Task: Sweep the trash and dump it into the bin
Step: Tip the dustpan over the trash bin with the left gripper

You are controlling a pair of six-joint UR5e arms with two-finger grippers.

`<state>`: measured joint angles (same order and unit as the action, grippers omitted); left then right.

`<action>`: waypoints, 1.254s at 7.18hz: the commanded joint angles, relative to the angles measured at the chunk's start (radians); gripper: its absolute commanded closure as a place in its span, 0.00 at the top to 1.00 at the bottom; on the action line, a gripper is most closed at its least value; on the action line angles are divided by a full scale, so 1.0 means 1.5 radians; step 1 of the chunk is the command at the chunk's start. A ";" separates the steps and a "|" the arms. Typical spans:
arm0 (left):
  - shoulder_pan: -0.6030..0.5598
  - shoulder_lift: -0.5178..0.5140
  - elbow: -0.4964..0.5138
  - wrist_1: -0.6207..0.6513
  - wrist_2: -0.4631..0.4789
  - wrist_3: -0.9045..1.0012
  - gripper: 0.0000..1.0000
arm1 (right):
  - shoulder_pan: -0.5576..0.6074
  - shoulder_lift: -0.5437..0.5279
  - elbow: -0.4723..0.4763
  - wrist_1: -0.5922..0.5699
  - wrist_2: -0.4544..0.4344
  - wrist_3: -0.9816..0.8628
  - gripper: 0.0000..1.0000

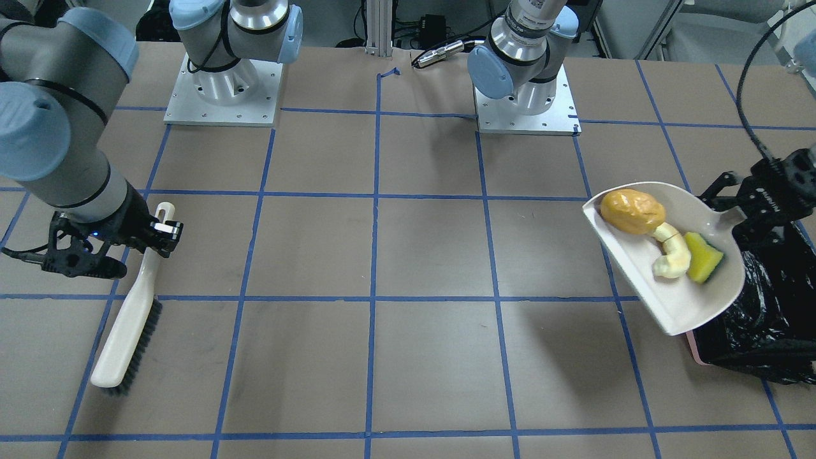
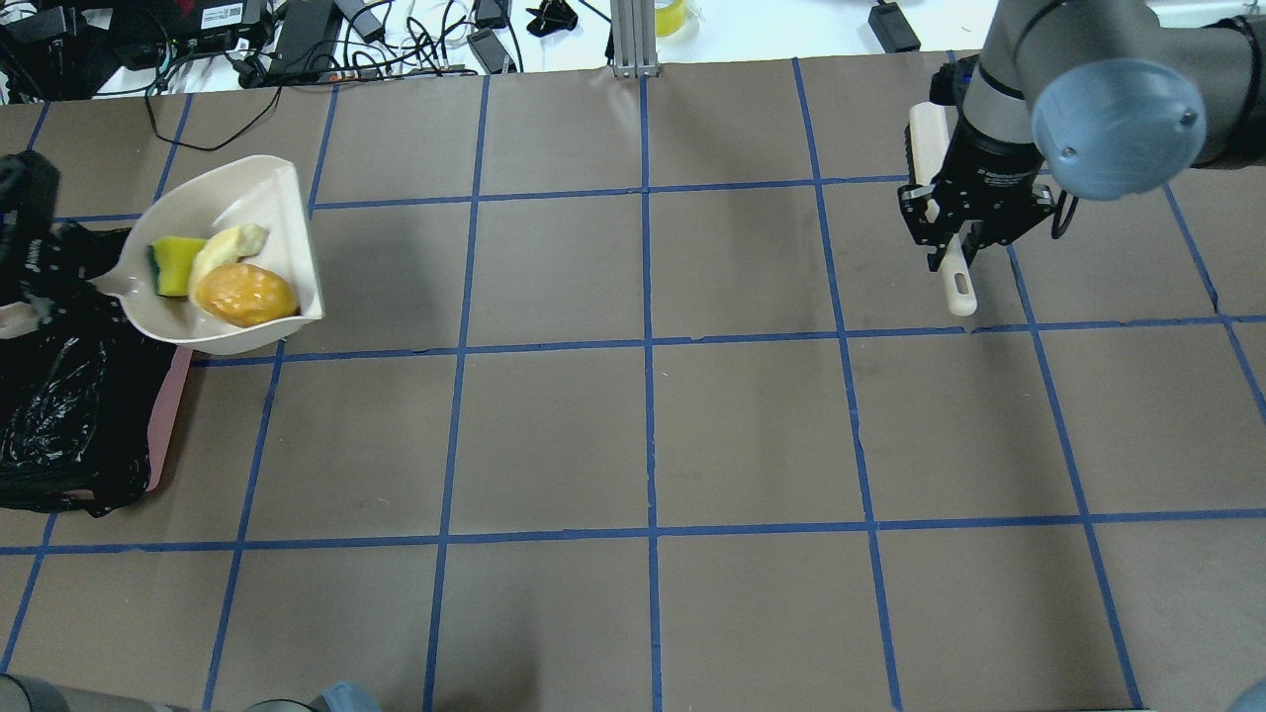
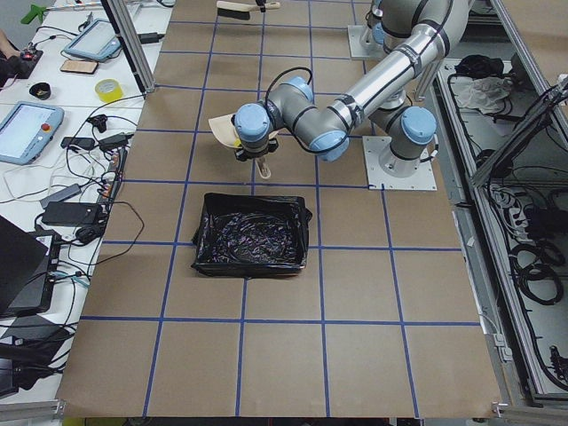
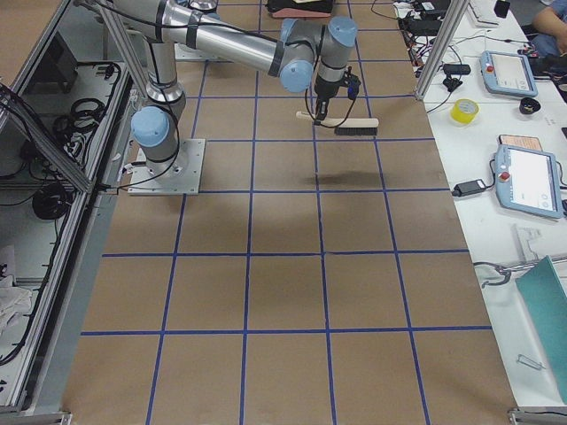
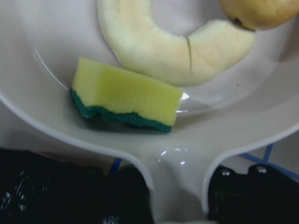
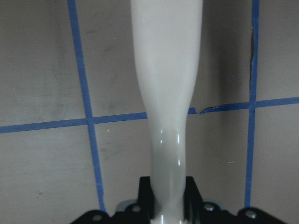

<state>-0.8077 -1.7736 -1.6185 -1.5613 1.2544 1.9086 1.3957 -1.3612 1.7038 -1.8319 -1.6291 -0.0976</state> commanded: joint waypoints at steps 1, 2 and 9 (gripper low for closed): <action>0.123 -0.016 0.033 -0.009 0.038 -0.004 0.00 | -0.096 0.010 0.048 -0.078 0.009 -0.129 0.00; 0.165 -0.021 0.047 -0.005 0.057 -0.031 0.00 | -0.105 0.031 0.048 -0.096 0.008 -0.134 0.00; 0.121 -0.087 0.133 0.148 0.418 -0.083 0.00 | -0.122 0.062 0.047 -0.114 0.011 -0.136 0.00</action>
<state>-0.5669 -1.9006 -1.4249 -1.3650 1.7796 1.7830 1.2264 -1.2755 1.7761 -2.0042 -1.6152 -0.3017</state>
